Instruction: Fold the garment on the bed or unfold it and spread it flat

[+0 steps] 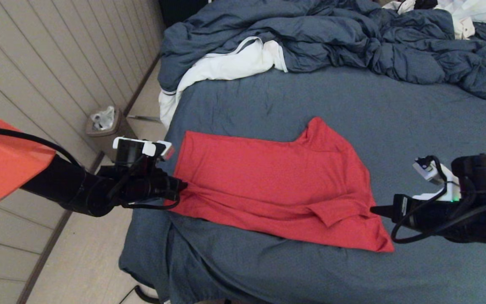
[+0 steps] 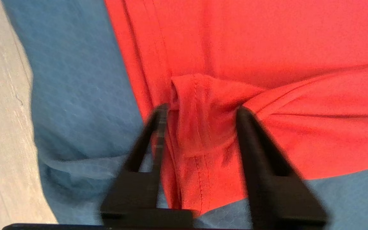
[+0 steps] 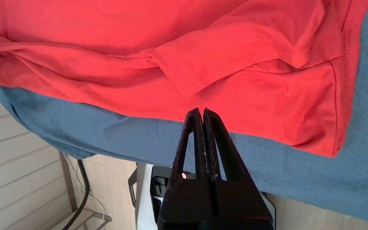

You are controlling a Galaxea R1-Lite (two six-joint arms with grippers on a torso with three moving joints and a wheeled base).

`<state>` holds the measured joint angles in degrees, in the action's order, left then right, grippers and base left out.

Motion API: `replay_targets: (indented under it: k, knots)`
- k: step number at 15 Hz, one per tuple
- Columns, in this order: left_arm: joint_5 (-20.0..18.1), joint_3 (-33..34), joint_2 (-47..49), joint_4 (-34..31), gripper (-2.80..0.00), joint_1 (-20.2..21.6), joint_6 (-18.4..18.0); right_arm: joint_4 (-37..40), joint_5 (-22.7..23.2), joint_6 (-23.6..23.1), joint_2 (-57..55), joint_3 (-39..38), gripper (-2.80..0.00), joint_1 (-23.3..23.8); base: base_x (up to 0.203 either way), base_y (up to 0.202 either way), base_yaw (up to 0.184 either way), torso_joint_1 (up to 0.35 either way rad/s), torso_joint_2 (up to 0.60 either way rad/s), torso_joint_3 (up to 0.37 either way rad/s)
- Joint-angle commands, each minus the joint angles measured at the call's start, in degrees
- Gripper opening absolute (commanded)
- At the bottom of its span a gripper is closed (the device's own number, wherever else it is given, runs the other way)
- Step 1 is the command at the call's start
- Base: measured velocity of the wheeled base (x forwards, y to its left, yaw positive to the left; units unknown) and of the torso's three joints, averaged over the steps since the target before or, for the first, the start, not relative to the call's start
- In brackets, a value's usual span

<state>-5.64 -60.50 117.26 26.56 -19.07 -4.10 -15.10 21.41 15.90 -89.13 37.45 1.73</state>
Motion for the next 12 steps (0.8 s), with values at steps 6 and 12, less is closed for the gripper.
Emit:
replay_targets:
  k: [6,12]
  knots:
    - [0.11,0.56,-6.02,0.12,0.0,3.08,1.56,0.35,-0.52,0.1,1.83,-0.31,-2.8,0.11,0.0,0.0,0.0,0.0,0.0,0.0]
    - [-0.6,3.25,-8.03,0.23,0.0,4.32,5.98,3.5,-4.37,0.05,1.39,5.46,-2.8,1.13,0.0,0.0,0.0,0.0,0.0,0.0]
